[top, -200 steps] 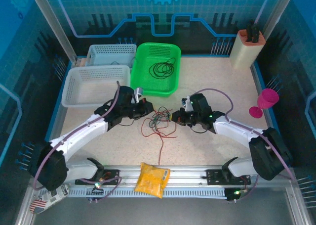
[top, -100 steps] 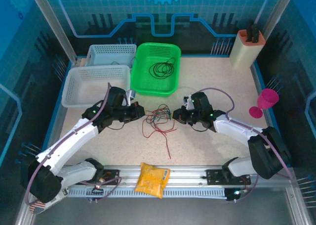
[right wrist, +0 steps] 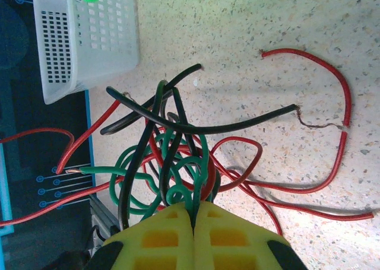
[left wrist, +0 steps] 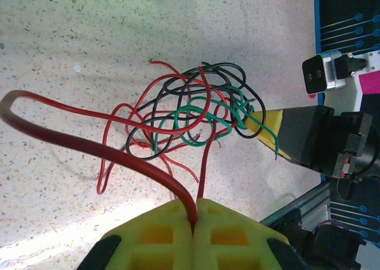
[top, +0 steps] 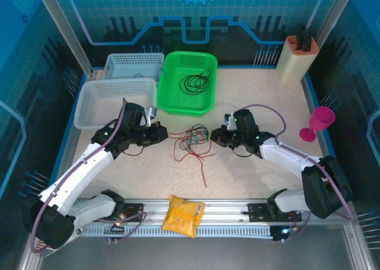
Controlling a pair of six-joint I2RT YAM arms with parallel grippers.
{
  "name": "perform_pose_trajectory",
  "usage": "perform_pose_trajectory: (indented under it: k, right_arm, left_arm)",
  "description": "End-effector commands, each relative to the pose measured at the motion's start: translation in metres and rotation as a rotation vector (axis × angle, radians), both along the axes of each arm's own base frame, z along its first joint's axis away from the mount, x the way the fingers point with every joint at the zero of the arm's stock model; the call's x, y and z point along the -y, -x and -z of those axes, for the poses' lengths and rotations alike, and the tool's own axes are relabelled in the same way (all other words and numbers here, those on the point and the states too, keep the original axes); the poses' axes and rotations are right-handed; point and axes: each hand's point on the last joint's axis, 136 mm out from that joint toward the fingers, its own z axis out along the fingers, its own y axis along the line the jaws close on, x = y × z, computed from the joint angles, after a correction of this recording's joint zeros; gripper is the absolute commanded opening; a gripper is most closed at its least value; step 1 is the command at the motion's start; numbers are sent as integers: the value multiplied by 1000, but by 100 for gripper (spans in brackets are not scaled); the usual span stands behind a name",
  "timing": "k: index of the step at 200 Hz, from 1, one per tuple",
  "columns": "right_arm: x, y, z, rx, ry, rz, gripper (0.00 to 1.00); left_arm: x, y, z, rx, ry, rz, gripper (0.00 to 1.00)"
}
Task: Untangle the cables
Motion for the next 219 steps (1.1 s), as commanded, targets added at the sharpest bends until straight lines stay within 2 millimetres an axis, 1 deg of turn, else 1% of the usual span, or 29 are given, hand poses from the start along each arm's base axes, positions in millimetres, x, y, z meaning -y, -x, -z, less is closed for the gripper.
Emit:
perform_pose_trajectory:
  k: [1, 59, 78, 95, 113, 128, 170, 186, 208, 219]
  right_arm:
    - [17, -2, 8, -14, 53, 56, 0]
    - [24, -3, 9, -20, 63, 75, 0]
    - [22, -4, 7, -10, 54, 64, 0]
    - [14, -5, 1, 23, 25, 20, 0]
    - [4, -4, -6, 53, 8, -32, 0]
    - [2, -3, -7, 60, 19, -44, 0]
    - [-2, -4, -8, 64, 8, -53, 0]
    - [1, -4, -6, 52, 22, -38, 0]
    - [9, -3, 5, 11, 53, -1, 0]
    - [12, -2, 10, -13, 64, 22, 0]
  left_arm:
    - [-8, 2, -17, 41, -10, 8, 0]
    - [-22, 1, -22, 57, -30, -18, 0]
    - [-23, 0, -23, 58, -21, -18, 0]
    - [-16, -2, -23, 66, 16, 4, 0]
    - [-2, -3, -28, 84, 93, 58, 0]
    - [7, -3, -33, 109, 117, 98, 0]
    - [20, -1, -38, 141, 106, 177, 0]
    - [22, -1, -46, 171, 110, 185, 0]
    - [10, -6, -62, 243, 75, 120, 0]
    - [6, -11, -75, 282, 84, 97, 0]
